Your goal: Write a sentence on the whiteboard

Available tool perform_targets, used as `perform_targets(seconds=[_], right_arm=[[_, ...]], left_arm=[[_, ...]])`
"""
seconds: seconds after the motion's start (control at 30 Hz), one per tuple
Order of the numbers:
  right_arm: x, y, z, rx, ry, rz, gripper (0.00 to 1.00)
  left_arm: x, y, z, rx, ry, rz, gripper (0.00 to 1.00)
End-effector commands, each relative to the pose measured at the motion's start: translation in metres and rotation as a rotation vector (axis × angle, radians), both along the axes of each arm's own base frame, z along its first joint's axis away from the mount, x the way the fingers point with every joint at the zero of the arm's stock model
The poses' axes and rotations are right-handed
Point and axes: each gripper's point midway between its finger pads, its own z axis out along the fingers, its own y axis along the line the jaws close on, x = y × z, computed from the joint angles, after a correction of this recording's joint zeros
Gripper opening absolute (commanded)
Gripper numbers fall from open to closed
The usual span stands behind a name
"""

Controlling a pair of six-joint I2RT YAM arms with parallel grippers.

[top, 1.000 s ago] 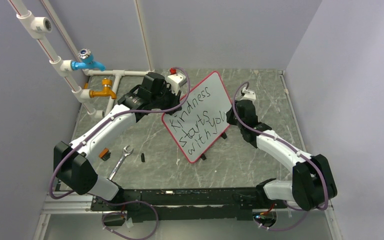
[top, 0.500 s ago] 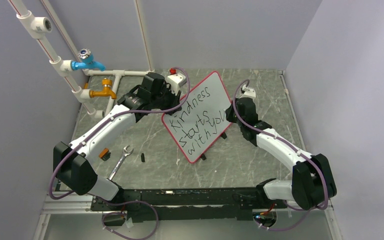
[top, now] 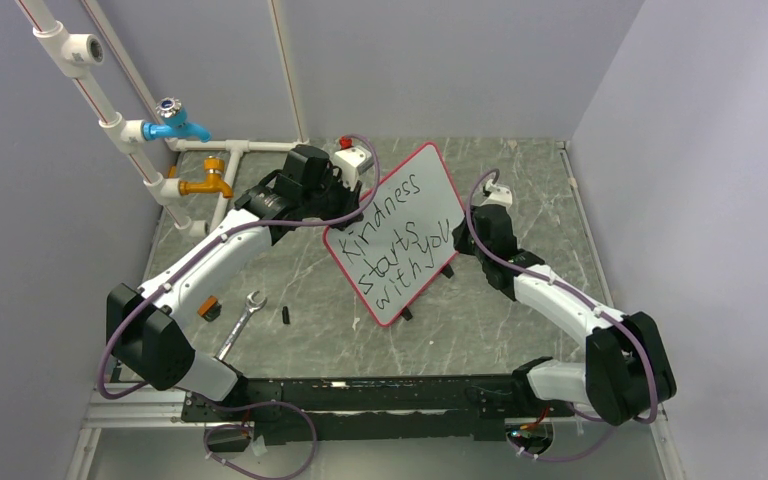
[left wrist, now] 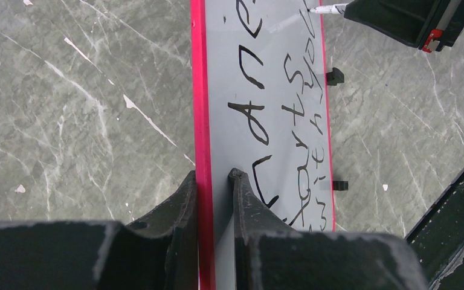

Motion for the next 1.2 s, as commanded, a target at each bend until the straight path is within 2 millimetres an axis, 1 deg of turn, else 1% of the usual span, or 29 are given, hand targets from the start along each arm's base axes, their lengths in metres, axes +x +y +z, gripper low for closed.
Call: perform_targets(seconds=[0.0, 0.3, 0.73, 0.83, 0.93, 1.0, 1.03, 1.07, 1.13, 1.17], right_arm=[[-0.005, 0.008, -0.002, 0.039, 0.001, 0.032, 0.00], [-0.011, 0.002, -0.012, 0.023, 0.017, 0.018, 0.00], [-0.014, -0.006, -0.016, 0.008, 0.022, -0.004, 0.00], [-0.013, -0.008, -0.014, 0.002, 0.016, -0.009, 0.00], [-0.010, -0.011, -0.006, -0.014, -0.001, -0.024, 0.00], [-0.006, -0.015, 0.002, -0.033, -0.011, -0.041, 0.00], [-0.003, -0.018, 0.010, -0.043, -0.022, -0.057, 0.00], [-0.004, -0.022, 0.013, -0.064, -0.014, -0.073, 0.00], [-0.003, -0.031, 0.031, -0.089, -0.039, -0.108, 0.00], [-0.004, -0.036, 0.046, -0.094, -0.068, -0.129, 0.00]], left_arm=[[-0.012, 0.034, -0.048, 0.247, 0.044, -0.015, 0.00], [-0.012, 0.034, -0.048, 0.246, 0.043, -0.017, 0.00], [-0.012, 0.034, -0.050, 0.251, 0.050, -0.016, 0.00], [-0.012, 0.035, -0.050, 0.251, 0.048, -0.015, 0.00], [-0.012, 0.035, -0.051, 0.255, 0.050, -0.014, 0.00], [-0.013, 0.035, -0.049, 0.253, 0.047, -0.016, 0.00], [-0.013, 0.036, -0.048, 0.251, 0.045, -0.014, 0.00], [-0.013, 0.035, -0.048, 0.248, 0.043, -0.015, 0.00], [-0.014, 0.035, -0.049, 0.250, 0.043, -0.016, 0.00], [-0.013, 0.036, -0.049, 0.252, 0.045, -0.015, 0.00]])
